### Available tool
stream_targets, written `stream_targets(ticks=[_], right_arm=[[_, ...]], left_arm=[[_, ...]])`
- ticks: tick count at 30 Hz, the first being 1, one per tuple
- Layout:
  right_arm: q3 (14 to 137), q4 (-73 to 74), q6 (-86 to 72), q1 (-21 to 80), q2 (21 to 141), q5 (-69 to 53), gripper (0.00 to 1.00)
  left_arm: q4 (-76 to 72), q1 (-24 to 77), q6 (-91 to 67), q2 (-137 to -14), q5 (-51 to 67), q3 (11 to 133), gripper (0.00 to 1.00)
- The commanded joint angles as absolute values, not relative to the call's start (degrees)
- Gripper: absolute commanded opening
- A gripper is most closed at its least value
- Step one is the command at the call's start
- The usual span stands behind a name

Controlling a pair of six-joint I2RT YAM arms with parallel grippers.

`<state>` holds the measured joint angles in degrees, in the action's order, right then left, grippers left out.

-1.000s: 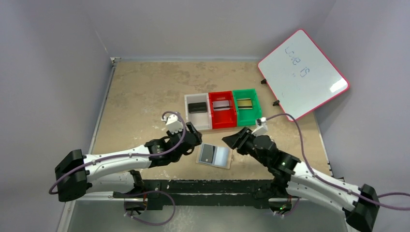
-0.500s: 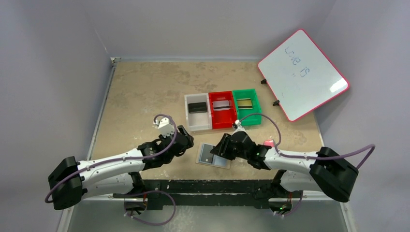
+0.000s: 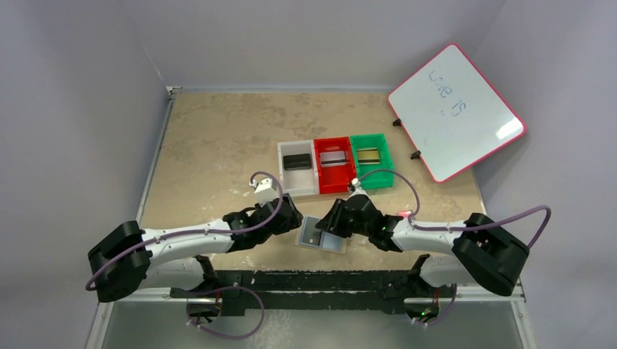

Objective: Take the credit cards out of the card holder

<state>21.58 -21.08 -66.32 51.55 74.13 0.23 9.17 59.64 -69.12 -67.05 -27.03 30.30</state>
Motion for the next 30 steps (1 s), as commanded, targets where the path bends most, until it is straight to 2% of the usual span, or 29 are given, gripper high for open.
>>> stream_targets(ticks=[1, 4, 16, 26, 30], right_arm=[[20.0, -27.4, -65.4, 50.0, 76.1, -2.8, 0.36], [20.0, -28.1, -65.1, 48.6, 78.1, -4.5, 0.33], [22.3, -24.0, -63.4, 48.3, 80.2, -3.6, 0.32], [22.3, -31.7, -58.8, 45.4, 82.8, -11.2, 0.21], [23.0, -34.7, -55.5, 44.9, 84.2, -14.7, 0.21]], left_arm=[[4.6, 59.4, -66.2, -69.1, -23.7, 32.4, 0.57], [4.0, 59.4, -65.8, -70.4, -22.6, 32.7, 0.56], [3.1, 59.5, -64.5, -72.9, -20.9, 33.5, 0.54], [2.4, 59.6, -63.6, -74.7, -18.6, 33.8, 0.42], [2.5, 59.9, -63.3, -75.4, -18.1, 33.9, 0.38]])
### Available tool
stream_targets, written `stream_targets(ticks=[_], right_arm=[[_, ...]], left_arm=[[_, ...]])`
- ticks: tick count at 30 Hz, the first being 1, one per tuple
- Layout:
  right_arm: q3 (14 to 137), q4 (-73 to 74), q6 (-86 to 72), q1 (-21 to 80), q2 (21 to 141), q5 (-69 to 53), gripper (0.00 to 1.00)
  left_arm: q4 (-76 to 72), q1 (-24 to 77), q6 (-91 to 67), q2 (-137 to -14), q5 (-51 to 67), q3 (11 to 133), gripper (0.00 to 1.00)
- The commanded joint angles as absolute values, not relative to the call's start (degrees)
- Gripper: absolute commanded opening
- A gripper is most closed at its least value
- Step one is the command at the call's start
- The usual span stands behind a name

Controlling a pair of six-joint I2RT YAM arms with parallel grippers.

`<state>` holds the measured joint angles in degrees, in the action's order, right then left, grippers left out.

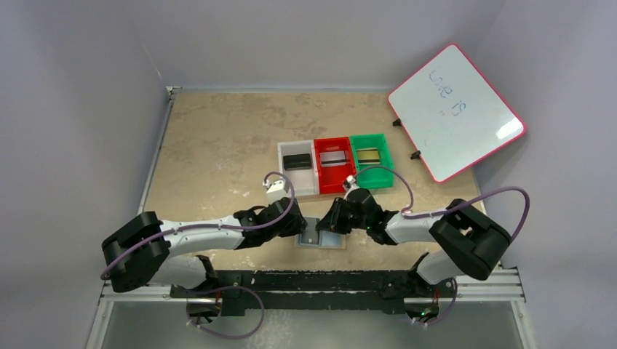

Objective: Take the credit cards out of the card holder

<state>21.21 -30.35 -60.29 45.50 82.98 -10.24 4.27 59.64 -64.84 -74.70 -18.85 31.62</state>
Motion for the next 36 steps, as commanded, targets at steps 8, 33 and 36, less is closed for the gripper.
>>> stream_targets(ticks=[8, 33, 36], right_arm=[[24.6, -31.8, -53.4, 43.6, 85.7, -15.9, 0.21], [19.5, -35.1, -58.4, 41.6, 81.1, -15.2, 0.18], [18.3, -37.3, -59.4, 41.0, 80.8, -16.3, 0.12]], left_arm=[[2.5, 61.7, -61.9, -78.8, -16.9, 36.0, 0.33], [17.5, 66.0, -65.0, -93.6, -26.6, 42.2, 0.02], [18.0, 66.2, -65.3, -93.7, -27.0, 42.2, 0.00]])
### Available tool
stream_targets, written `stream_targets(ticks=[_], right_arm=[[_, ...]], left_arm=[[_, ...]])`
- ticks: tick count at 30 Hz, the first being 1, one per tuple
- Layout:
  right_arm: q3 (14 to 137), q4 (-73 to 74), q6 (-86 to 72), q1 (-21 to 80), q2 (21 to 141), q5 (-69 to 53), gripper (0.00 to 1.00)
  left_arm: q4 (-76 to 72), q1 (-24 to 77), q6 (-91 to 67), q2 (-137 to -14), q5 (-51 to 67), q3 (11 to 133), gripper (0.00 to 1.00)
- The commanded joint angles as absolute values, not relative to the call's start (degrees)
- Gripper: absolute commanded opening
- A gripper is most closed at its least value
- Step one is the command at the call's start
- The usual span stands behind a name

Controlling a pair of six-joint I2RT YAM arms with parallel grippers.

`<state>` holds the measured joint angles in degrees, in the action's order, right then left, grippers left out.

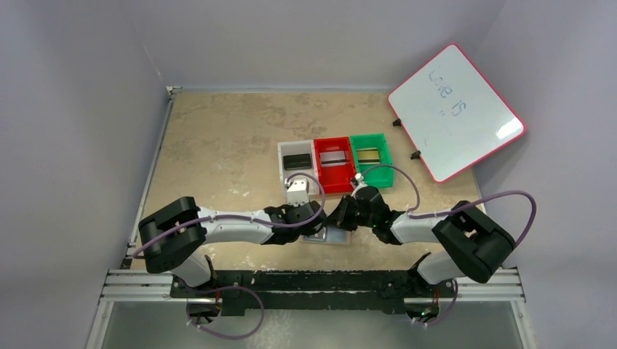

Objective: Take the credit cards out of the card holder

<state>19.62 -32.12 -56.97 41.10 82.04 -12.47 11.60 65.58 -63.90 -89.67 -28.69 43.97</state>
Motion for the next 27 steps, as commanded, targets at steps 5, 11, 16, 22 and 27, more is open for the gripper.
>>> stream_targets(ticks=[5, 11, 16, 22, 27], right_arm=[[16.5, -40.8, -60.6, 39.3, 81.0, -18.5, 0.00], [14.4, -44.5, -62.1, 37.3, 82.4, -20.9, 0.00], [13.6, -43.5, -61.8, 36.4, 82.4, -20.6, 0.00], [13.4, -40.2, -60.5, 35.8, 80.9, -20.1, 0.00], [13.2, -38.0, -59.3, 35.5, 79.8, -20.5, 0.00]], left_arm=[[18.4, 66.2, -65.3, -92.6, -27.8, 42.1, 0.00], [17.9, 66.4, -65.3, -91.2, -28.0, 41.6, 0.00], [18.0, 66.3, -65.4, -90.6, -28.4, 41.4, 0.00], [18.0, 66.3, -65.6, -90.6, -28.6, 41.4, 0.00], [18.0, 66.4, -65.5, -90.6, -28.9, 41.5, 0.00]])
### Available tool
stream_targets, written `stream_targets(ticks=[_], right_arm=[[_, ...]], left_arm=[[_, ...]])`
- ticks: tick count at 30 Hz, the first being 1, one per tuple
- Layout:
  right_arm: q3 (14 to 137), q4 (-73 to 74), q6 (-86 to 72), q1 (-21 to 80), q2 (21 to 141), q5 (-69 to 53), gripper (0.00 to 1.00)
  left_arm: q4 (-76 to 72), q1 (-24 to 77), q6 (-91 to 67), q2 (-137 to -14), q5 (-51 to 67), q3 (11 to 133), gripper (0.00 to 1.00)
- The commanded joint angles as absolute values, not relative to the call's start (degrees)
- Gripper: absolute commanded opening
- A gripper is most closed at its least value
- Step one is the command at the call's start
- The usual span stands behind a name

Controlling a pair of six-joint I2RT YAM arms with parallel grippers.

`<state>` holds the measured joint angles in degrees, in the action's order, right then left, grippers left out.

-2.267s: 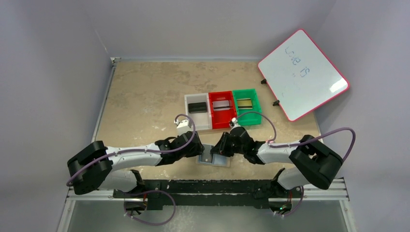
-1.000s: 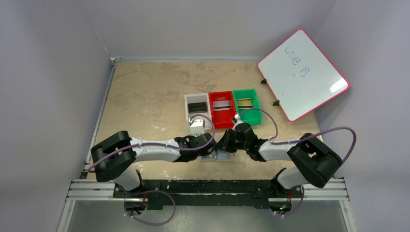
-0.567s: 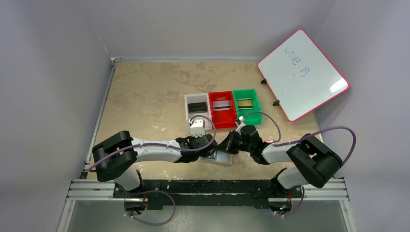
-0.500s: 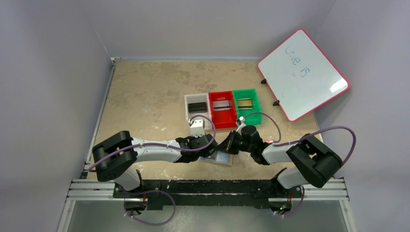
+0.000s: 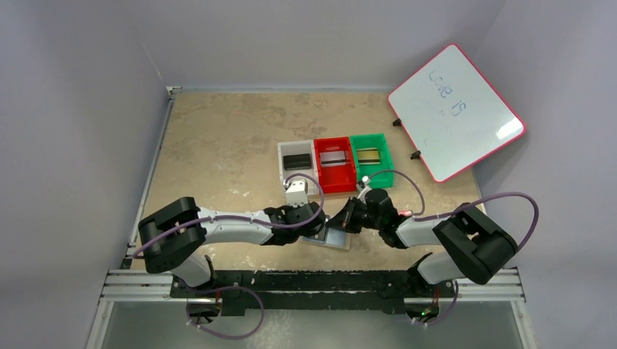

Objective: Take the credit cards out of the card holder

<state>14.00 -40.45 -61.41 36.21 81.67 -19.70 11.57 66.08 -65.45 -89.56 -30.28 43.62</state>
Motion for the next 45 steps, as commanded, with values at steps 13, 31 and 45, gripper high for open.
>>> stream_targets(ticks=[13, 31, 45], right_arm=[[13.1, -34.1, -57.3, 34.4, 77.7, -20.1, 0.00], [20.2, -35.6, -47.0, 34.5, 87.9, -20.5, 0.00], [22.4, -40.4, -47.5, 35.7, 94.6, -23.4, 0.00]], left_arm=[[17.9, 66.4, -65.6, -90.7, -28.7, 41.3, 0.00], [23.9, 68.5, -71.8, -72.8, -39.6, 40.5, 0.13], [3.2, 68.5, -67.1, -72.7, -29.4, 35.3, 0.28]])
